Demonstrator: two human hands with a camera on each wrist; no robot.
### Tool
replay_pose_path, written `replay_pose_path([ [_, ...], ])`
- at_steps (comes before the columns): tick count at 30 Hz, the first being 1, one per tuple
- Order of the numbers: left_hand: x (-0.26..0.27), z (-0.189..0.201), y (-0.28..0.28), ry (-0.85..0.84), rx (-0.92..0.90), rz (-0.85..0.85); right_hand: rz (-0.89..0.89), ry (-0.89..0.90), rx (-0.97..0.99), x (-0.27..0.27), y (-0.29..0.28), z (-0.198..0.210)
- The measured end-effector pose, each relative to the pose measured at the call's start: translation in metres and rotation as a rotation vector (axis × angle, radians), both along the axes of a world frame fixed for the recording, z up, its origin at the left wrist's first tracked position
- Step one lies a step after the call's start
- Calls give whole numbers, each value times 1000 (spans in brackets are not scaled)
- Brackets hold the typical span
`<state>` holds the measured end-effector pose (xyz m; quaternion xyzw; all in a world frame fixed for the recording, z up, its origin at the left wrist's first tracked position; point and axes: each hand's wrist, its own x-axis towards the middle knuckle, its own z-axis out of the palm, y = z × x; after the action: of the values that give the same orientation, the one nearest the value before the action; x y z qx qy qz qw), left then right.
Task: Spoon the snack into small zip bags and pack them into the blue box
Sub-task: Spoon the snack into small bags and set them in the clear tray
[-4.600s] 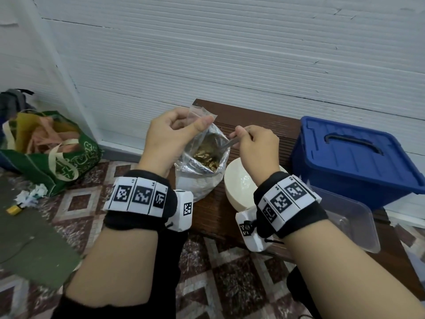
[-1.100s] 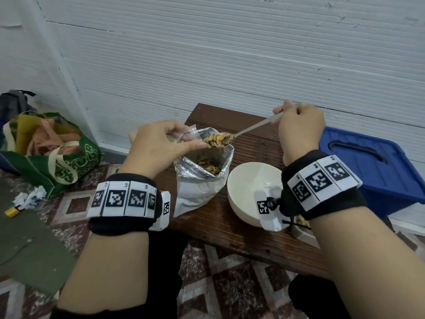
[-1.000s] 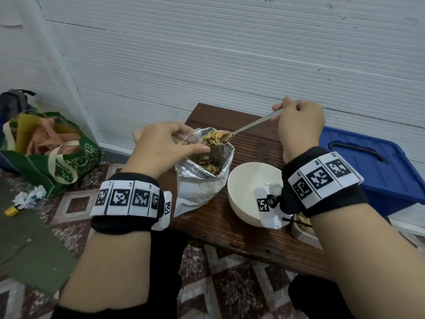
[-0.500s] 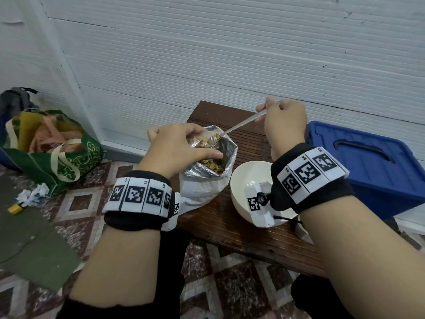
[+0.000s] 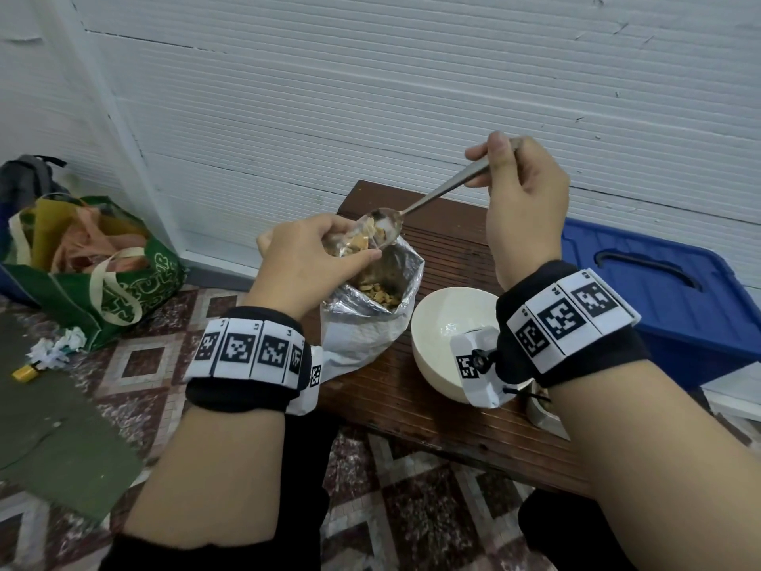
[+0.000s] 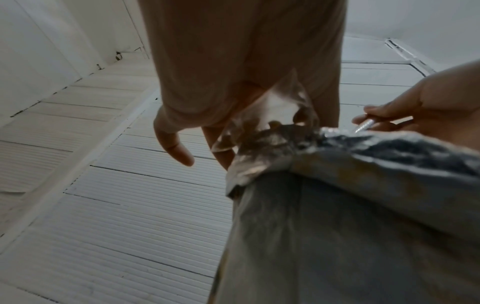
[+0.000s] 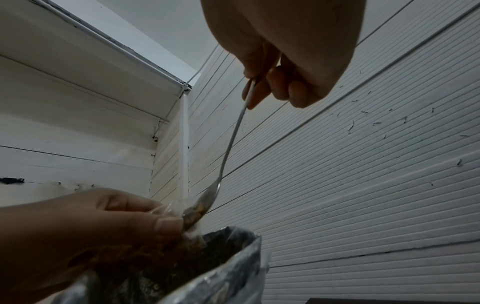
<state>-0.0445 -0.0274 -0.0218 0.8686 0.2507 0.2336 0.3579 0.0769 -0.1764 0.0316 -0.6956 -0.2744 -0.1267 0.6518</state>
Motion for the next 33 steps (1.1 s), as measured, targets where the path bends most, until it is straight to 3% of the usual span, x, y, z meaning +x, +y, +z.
replay_pose_path([
  [5,-2,0,0,-38,-70,29,-106,-71,24,3,-9,2],
  [8,-3,0,2,-67,-110,33,-132,-110,-64,1,-11,-4],
  [19,-6,4,0,-71,-141,5,134,-409,-513,-29,6,-56],
  [33,-7,7,-3,-74,-145,-22,-35,163,-402,-21,3,-48],
])
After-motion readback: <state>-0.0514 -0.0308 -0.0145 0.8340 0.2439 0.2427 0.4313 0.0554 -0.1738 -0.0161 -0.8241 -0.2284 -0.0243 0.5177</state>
